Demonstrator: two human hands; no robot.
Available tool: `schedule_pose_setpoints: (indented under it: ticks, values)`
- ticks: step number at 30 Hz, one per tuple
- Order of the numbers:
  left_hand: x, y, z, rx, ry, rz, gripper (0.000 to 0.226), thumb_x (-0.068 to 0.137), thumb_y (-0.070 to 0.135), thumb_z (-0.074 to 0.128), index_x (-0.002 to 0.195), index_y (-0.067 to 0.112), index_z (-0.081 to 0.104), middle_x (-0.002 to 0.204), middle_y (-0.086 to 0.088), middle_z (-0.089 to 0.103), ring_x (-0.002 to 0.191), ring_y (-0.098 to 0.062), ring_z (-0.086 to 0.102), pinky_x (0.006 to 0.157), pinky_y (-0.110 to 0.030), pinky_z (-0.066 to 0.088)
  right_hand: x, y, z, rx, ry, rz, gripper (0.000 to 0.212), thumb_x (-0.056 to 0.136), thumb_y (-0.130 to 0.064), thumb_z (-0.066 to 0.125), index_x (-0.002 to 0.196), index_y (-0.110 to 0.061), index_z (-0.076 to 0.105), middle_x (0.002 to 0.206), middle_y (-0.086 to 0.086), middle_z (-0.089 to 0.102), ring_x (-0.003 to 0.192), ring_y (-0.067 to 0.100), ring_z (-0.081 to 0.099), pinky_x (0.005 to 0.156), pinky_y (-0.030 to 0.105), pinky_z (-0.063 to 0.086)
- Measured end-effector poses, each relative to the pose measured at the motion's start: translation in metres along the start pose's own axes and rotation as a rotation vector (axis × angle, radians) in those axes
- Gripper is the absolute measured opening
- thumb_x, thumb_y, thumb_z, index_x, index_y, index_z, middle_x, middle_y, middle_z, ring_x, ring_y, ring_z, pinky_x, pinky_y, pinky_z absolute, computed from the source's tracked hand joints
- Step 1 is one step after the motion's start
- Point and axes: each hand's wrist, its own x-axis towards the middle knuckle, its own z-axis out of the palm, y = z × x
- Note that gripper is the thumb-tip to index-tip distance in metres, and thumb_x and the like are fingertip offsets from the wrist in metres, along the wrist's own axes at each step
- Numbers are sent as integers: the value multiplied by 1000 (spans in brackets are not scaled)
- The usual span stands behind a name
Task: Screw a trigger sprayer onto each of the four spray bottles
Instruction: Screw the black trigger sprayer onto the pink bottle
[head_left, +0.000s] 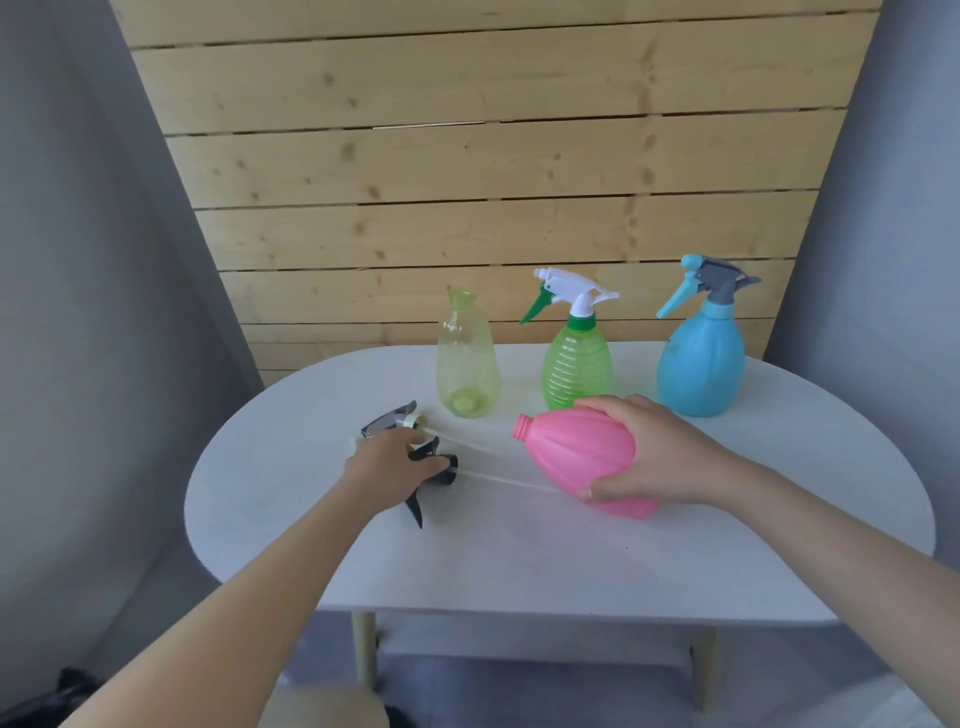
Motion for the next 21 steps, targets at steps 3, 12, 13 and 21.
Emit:
schedule_pose_setpoints:
  ticks: [3,12,13,21]
  values:
    - [0,-3,-1,-77,-17,41,32,77,40,68,84,11,56,81,0,49,75,-18,47,60,-25,32,4,1,1,-14,-29,-1,101,46,-58,77,135,-44,33,127,-4,43,118,17,42,99,35,40]
    - [-1,1,-14,-457,-207,58,21,72,27,77,80,9,70,65,-2,68,56,-18,60,53,-24,45,4,11,-13,-57,-99,-35,97,46,-54,79,132,-48,35,120,-9,43,113,12,42,92,29,39]
    - [0,-1,-17,-508,-196,68,19,73,25,77,81,10,70,68,-5,69,57,-19,60,51,-24,45,3,14,-17,-79,-85,-34,97,47,-52,80,133,-47,36,121,-8,44,113,14,42,94,31,40]
    - [7,-18,-42,-626,-133,66,15,83,25,67,94,15,69,74,-5,73,60,-14,61,40,-19,28,-3,38,-29,-189,10,-2,96,48,-43,84,133,-43,38,126,-4,46,118,20,42,99,36,38]
